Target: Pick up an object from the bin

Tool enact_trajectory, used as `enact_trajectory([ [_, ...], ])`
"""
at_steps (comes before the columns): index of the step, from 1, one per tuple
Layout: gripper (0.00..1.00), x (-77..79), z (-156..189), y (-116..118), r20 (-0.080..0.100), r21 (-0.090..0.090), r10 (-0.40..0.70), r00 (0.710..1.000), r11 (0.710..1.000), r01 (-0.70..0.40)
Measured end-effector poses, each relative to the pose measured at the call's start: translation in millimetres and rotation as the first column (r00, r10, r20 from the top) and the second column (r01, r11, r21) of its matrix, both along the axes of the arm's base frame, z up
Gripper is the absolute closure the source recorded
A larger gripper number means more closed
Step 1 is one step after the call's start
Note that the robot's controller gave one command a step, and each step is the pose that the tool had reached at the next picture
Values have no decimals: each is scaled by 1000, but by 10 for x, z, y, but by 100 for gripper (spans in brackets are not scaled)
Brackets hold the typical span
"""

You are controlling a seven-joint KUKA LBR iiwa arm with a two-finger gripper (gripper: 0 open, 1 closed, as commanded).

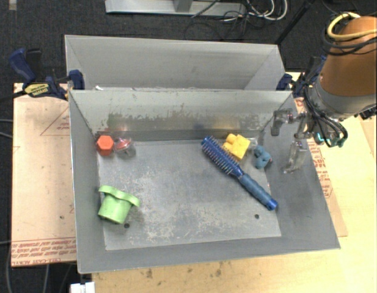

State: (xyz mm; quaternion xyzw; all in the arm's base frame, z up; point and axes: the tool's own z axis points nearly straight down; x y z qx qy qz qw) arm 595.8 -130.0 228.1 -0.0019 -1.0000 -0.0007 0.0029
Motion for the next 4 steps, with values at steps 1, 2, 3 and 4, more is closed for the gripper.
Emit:
enact_trajectory([
  [1,0,-373,-1626,269,0,2,-74,997,997,74],
  [2,0,-418,-1272,454,9,1,-160,987,987,160],
  [3,0,-576,-1285,572,5,0,-259,966,966,259],
  [4,0,-313,-1566,641,14,0,-376,927,927,376],
])
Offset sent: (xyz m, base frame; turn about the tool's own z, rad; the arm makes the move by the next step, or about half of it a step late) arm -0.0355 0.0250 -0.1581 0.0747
